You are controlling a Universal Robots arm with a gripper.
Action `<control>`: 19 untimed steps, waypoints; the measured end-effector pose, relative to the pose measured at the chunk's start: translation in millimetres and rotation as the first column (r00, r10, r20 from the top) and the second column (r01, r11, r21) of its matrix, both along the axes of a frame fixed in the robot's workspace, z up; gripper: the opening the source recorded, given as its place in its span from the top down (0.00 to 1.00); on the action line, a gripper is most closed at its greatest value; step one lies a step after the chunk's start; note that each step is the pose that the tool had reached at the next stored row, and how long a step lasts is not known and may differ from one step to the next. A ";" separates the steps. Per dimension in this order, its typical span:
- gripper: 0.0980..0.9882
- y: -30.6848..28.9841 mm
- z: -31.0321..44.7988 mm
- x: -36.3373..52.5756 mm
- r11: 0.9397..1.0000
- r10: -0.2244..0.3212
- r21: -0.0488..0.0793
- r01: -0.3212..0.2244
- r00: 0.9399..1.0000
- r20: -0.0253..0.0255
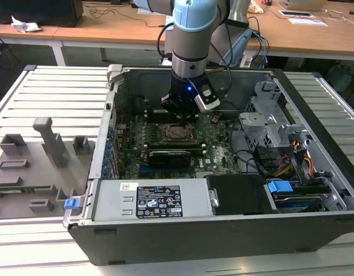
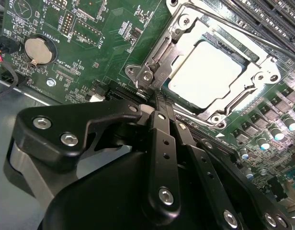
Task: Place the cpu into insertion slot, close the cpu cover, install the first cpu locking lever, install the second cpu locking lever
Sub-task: 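Install the first cpu locking lever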
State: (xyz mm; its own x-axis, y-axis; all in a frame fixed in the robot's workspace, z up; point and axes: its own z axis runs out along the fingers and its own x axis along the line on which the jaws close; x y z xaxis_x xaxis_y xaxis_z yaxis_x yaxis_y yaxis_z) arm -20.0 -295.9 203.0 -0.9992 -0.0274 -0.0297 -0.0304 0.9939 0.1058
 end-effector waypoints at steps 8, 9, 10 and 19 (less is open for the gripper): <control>0.99 0.0 0.7 0.0 1.000 0.000 -0.001 0.000 1.000 0.000; 0.99 0.0 0.7 0.0 1.000 0.000 -0.001 0.000 1.000 0.000; 0.99 0.0 0.6 0.0 1.000 0.000 -0.002 0.000 1.000 0.000; 0.99 0.1 1.5 0.0 1.000 0.000 -0.004 0.000 1.000 0.000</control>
State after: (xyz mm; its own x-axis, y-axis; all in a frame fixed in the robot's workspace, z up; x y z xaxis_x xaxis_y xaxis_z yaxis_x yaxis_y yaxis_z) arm -20.0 -295.8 204.5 -0.9992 -0.0275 -0.0297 -0.0304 0.9943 0.1021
